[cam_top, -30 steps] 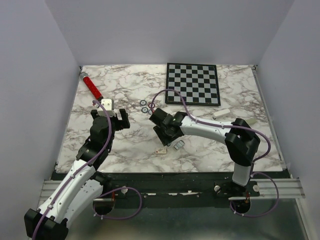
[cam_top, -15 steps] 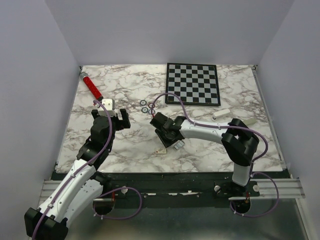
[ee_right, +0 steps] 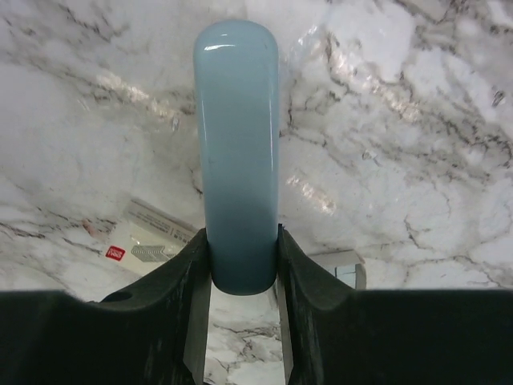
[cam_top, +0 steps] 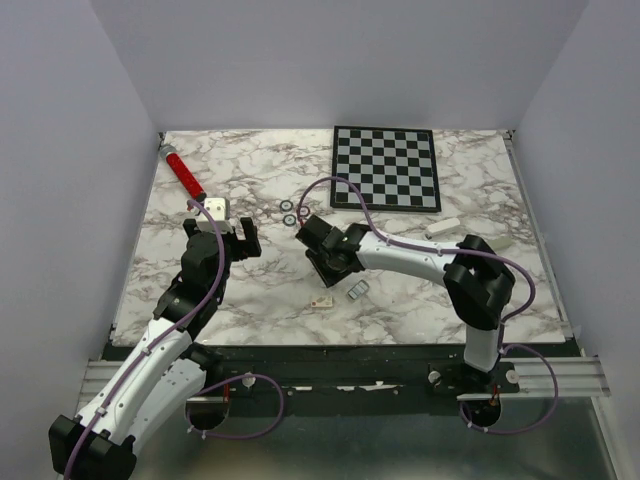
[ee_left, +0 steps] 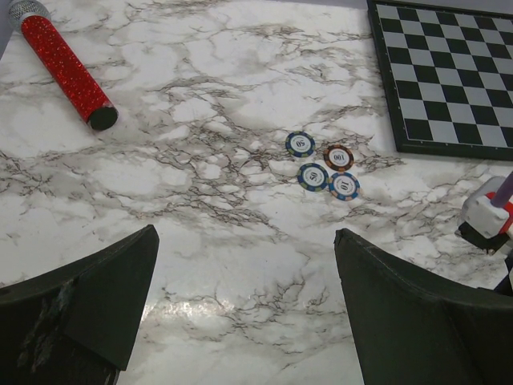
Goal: Load the staples into the stapler
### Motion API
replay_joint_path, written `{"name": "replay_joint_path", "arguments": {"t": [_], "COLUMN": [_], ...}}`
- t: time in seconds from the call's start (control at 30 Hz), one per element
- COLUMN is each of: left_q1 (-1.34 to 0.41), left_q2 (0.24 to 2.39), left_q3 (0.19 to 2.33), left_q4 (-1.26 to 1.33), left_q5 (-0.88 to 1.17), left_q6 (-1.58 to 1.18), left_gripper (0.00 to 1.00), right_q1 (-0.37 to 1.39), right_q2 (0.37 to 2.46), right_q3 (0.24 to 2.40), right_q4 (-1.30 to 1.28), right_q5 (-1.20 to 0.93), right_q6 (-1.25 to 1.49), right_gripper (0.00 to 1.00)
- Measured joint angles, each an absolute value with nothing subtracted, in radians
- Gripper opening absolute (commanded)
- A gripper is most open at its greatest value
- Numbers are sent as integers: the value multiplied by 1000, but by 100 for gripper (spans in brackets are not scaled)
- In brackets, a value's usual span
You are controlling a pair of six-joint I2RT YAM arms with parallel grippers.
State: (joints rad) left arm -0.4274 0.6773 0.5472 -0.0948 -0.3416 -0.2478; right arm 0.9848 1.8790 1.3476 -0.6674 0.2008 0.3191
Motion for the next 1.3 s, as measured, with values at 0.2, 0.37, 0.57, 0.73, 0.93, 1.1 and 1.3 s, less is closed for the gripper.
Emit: {"name": "replay_joint_path", "arguments": {"t": [0.2, 0.37, 0.57, 0.73, 0.93, 1.1, 1.3], "left_q1": [-428, -430, -434, -439, -441, -441, -441], "left_q2": [677, 677, 677, 677, 677, 677, 677], "left_q3": [547, 547, 547, 547, 547, 546, 542], "left_q4": [-95, -95, -95, -94, -92, -92, -92], "left_q5": [-340, -340, -339, -339, -336, -332, -329], "left_q6": [-248, -248, -248, -248, -248, -248, -248], "left_gripper": [99, 99, 99, 99, 99, 99, 99], "right_q1": [937, 871, 805, 786, 785, 783, 782], "right_q2": [1987, 2101, 2218, 2228, 2213, 2199, 2132], "right_q3": [1511, 1652, 1842, 1863, 1826, 1813, 1774], "right_q4": [-684, -699, -740, -772, -772, -774, -810], "right_q5": [216, 216, 217, 224, 227, 226, 223], "right_q6": [277, 244, 210, 209, 228, 247, 292], "right_gripper": [17, 19, 22, 23, 30, 62, 83]}}
